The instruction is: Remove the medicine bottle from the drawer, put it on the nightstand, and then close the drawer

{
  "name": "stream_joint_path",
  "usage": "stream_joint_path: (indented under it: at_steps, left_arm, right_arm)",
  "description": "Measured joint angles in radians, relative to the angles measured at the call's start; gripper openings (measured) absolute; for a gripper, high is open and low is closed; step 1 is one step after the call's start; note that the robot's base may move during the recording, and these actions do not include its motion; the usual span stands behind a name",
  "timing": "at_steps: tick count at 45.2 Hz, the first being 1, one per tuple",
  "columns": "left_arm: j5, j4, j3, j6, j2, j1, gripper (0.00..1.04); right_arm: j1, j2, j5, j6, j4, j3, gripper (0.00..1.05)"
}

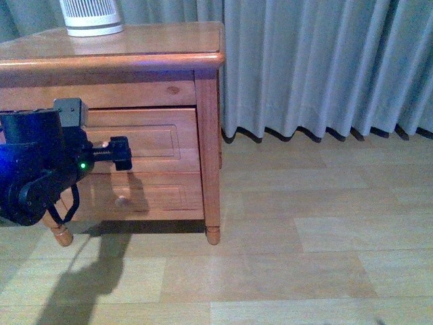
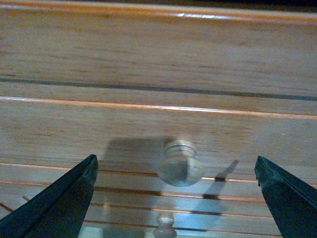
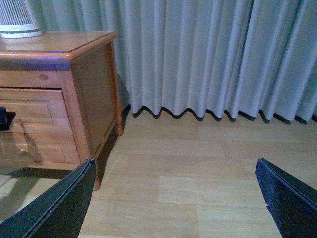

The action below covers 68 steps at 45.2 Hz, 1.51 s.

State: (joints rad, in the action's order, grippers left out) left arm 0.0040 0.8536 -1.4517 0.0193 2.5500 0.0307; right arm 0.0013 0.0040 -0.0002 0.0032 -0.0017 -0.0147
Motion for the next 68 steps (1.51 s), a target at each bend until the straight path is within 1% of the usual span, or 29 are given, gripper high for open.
stream_joint_path:
  at_steps: [13,28,38,43,45,50,52,57,60,68]
  left_arm:
    - [0.022,-0.005,-0.042,0.002,0.049,-0.013,0.98]
    - [0.024,-0.005,-0.064,0.004,0.057,-0.015,0.98]
    - [0.039,-0.031,-0.081,0.003,0.057,-0.016,0.98]
    - [0.043,-0.031,-0.081,0.002,0.058,-0.016,0.89]
    - [0.045,-0.031,-0.081,0.002,0.058,-0.016,0.79]
    - [0.045,-0.030,-0.083,0.002,0.058,-0.016,0.58]
    - [0.047,-0.030,-0.083,0.002,0.058,-0.016,0.47]
    - [0.053,-0.030,-0.083,0.000,0.058,-0.018,0.32]
    - [0.052,-0.029,-0.083,0.000,0.058,-0.018,0.27]
    - [0.053,-0.029,-0.083,-0.002,0.058,-0.018,0.26]
  right_arm:
    - [0.000,0.000,0.000,0.000,0.000,0.000,0.98]
    - [0.000,0.000,0.000,0.000,0.000,0.000,0.98]
    - [0.000,0.000,0.000,0.000,0.000,0.000,0.98]
    - [0.000,0.000,0.000,0.000,0.000,0.000,0.98]
    - [0.000,0.000,0.000,0.000,0.000,0.000,0.98]
    - [0.000,0.000,0.000,0.000,0.000,0.000,0.98]
    - [0.000,0.000,0.000,0.000,0.000,0.000,0.98]
    - [0.000,0.000,0.000,0.000,0.000,0.000,0.98]
    - [0.000,0.000,0.000,0.000,0.000,0.000,0.98]
    - [0.000,0.000,0.000,0.000,0.000,0.000,0.98]
